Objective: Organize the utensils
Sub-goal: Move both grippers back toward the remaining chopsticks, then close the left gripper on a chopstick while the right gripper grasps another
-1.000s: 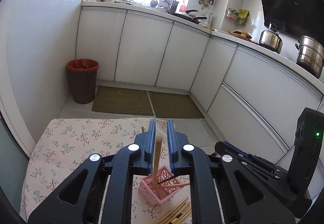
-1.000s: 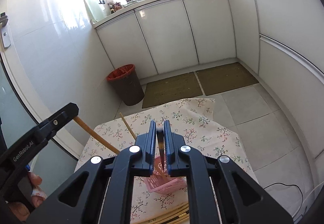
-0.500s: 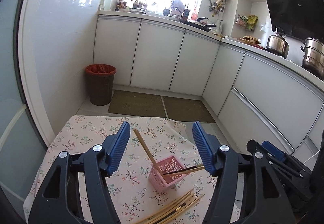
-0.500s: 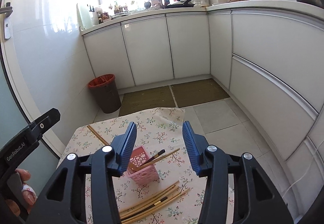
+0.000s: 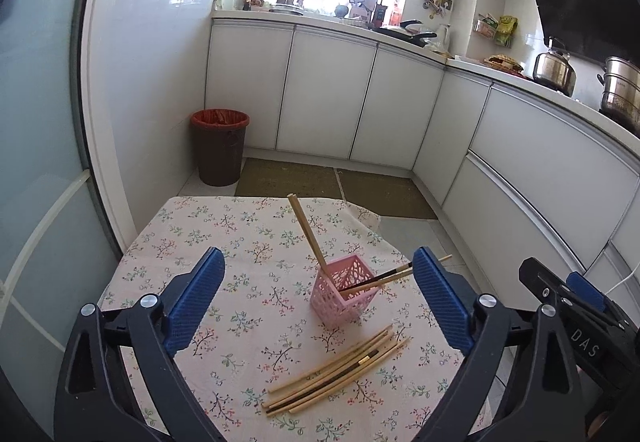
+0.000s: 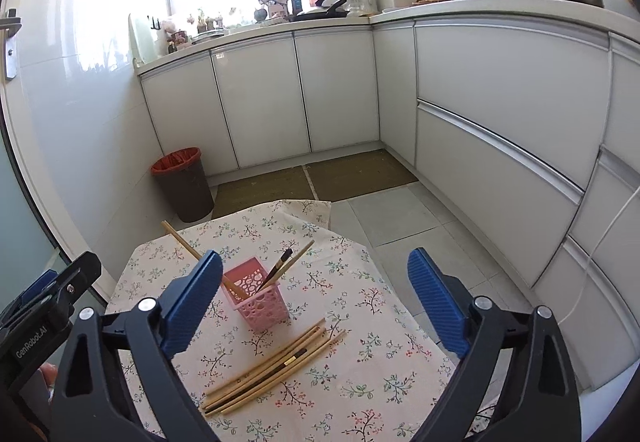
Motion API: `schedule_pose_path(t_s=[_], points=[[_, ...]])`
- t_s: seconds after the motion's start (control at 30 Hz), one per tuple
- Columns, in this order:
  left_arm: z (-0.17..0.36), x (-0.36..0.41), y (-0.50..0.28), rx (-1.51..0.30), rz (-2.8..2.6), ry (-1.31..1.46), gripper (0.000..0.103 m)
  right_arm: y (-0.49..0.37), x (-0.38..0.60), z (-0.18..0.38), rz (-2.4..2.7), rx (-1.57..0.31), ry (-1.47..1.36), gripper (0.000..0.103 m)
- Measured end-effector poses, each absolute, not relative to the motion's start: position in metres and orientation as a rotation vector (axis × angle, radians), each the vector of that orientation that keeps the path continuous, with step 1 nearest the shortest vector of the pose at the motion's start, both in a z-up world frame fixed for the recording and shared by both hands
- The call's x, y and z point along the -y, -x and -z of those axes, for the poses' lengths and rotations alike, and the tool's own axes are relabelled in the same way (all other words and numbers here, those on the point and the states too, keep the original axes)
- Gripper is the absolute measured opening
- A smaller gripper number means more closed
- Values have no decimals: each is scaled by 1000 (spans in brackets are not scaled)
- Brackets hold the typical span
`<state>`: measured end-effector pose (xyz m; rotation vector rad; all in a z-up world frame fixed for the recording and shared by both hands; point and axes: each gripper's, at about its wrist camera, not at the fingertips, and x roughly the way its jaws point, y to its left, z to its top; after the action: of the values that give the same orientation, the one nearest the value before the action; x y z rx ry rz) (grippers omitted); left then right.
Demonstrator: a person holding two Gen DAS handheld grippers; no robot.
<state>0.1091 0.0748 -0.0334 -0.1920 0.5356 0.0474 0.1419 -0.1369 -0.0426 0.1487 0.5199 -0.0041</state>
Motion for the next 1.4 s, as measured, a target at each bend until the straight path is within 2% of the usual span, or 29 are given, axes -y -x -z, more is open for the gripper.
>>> schedule_pose_path(t_s=[0.2,0.4,0.77,0.93,1.0,1.13,1.2,1.27,1.4], points=[[62,-77,-106,-657,-42,126,96,-130,147,80,7,-654,-161,96],[128,-88,-118,-895,-15,9,96,-121,163,143,-22,-859,-233,96],[225,-126,-148,-1145,-23,30,94,-111,162,218,-51,-1070,-270,96],[249,-117,-173,-1231,72,7,68,-115,162,226,-51,-1098,-278,96],[255,-109,-180,-1242,107,-53,52,-117,165,229,-43,-1106,-283,96],[260,-94,-185,-1241,180,-133,40,-121,173,233,-22,-1118,-297,96],[264,-91,-186,-1249,206,-158,28,-124,177,236,-11,-1124,-306,96],[268,-87,-184,-1251,225,-187,24,-127,179,237,-7,-1129,-314,96],[268,-83,-179,-1240,256,-213,24,-133,180,239,-2,-1129,-324,96]])
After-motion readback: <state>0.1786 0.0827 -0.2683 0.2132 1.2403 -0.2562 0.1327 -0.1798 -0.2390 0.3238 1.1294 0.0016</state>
